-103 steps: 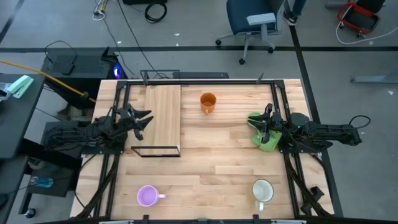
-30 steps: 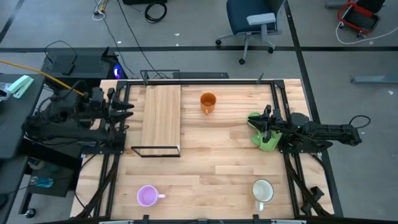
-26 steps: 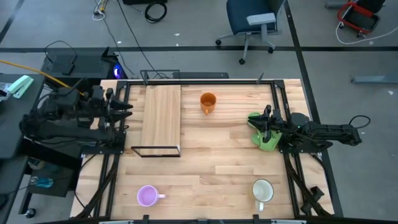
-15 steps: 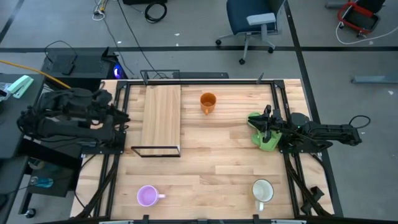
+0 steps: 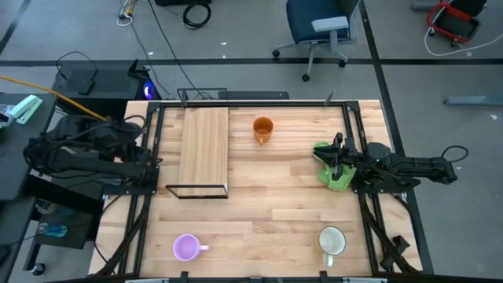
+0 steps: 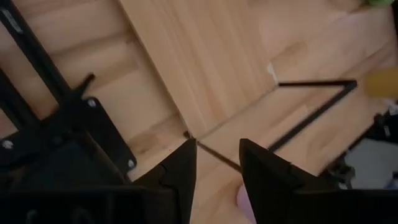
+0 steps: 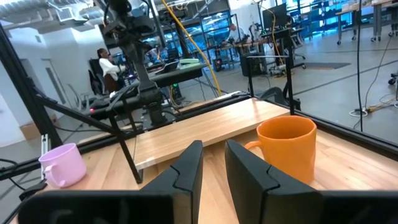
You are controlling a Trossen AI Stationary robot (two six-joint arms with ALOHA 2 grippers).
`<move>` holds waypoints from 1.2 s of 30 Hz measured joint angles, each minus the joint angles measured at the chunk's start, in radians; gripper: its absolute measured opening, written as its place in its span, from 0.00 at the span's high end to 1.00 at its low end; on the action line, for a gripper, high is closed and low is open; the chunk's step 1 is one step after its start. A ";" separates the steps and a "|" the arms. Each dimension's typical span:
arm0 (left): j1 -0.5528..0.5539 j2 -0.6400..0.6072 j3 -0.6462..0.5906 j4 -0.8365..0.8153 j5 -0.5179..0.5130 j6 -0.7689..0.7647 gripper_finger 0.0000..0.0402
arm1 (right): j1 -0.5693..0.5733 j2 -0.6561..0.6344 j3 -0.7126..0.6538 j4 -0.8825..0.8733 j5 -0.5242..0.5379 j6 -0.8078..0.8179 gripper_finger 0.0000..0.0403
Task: Stack small to large cups/mugs on shelf
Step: Put the pink mug on the shelf
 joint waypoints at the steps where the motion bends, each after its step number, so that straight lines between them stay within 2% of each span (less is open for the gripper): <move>1: 0.000 0.006 0.000 -0.001 0.019 0.000 0.69 | 0.000 0.000 0.000 0.000 0.000 0.001 0.81; 10: -0.016 0.063 0.000 0.003 0.181 -0.058 0.69 | 0.000 0.000 0.000 0.000 0.000 0.001 0.81; 16: -0.121 0.086 -0.001 0.039 0.189 -0.152 0.68 | 0.000 0.000 0.000 0.000 0.000 0.001 0.81; 21: -0.256 0.123 -0.001 0.152 0.155 -0.241 0.68 | 0.000 0.000 0.000 0.000 0.000 0.001 0.81; 26: -0.436 0.213 -0.001 0.253 0.125 -0.328 0.68 | 0.000 0.001 0.000 0.000 0.000 0.001 0.81; 33: -0.706 0.360 -0.001 0.348 0.103 -0.537 0.69 | 0.000 0.002 0.000 0.000 0.000 0.001 0.81; 36: -0.808 0.411 -0.001 0.372 0.054 -0.640 0.71 | 0.000 0.002 0.000 0.000 0.000 0.001 0.81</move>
